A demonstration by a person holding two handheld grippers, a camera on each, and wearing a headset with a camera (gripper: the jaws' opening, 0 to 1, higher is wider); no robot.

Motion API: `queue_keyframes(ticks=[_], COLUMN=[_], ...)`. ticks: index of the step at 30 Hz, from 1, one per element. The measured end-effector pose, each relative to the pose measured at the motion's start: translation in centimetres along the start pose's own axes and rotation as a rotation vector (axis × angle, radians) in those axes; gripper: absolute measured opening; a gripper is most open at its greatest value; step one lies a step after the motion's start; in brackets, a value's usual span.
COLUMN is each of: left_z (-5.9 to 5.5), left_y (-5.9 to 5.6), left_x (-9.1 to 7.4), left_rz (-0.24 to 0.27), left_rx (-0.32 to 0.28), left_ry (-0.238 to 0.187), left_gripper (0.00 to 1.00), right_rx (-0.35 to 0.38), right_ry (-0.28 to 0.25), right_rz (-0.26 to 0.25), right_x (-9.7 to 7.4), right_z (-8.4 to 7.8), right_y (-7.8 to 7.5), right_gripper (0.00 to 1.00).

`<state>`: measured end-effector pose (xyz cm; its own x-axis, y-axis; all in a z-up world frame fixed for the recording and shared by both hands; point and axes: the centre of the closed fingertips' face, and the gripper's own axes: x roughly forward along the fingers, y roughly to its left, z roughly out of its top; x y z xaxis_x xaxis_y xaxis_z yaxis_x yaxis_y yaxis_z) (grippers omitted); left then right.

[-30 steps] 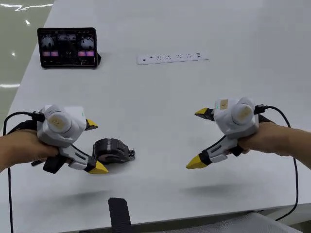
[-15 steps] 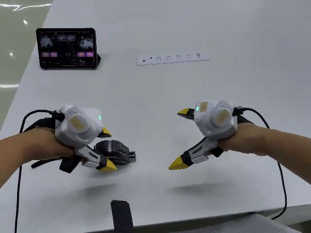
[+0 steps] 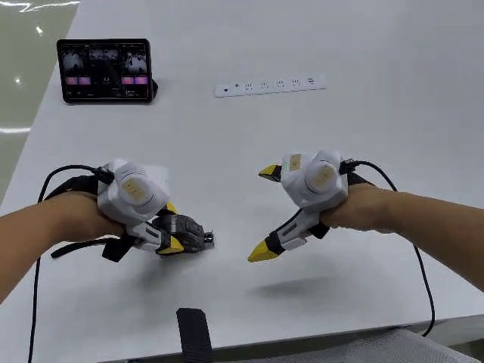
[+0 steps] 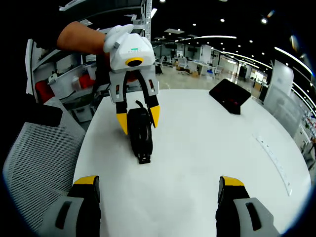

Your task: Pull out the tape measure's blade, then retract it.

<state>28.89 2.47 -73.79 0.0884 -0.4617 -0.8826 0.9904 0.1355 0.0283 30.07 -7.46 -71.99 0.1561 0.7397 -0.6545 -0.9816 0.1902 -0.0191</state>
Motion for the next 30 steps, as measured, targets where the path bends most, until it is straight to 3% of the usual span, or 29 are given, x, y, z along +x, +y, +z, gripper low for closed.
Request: queue_keyframes(ticks=[3, 9, 19, 24, 30], left_z=[0.0, 0.0, 0.0, -0.1, -0.1], left_y=[0.1, 0.0, 0.0, 0.0, 0.1], left_x=[0.0, 0.0, 0.1, 0.2, 0.3], left_rz=[-0.013, -0.014, -0.004, -0.009, 0.004], left_rx=[-0.021, -0.006, -0.013, -0.008, -0.023], left_ry=[0.005, 0.016, 0.031, 0.041, 0.008], left_gripper=[0.31, 0.31, 0.31, 0.31, 0.31], right_rx=[0.002, 0.001, -0.010, -0.035, -0.049], right_ry=[-0.002, 0.001, 0.023, 0.022, 0.033], right_rz=[0.004, 0.019, 0.058, 0.076, 0.110], right_x=[0.3, 1.1, 3.9, 5.1, 6.5], right_z=[0.2, 0.8, 0.8, 1.2, 1.1], right_y=[-0.1, -0.1, 0.6, 1.0, 1.9], right_gripper=[0.99, 0.99, 0.93, 0.83, 0.70])
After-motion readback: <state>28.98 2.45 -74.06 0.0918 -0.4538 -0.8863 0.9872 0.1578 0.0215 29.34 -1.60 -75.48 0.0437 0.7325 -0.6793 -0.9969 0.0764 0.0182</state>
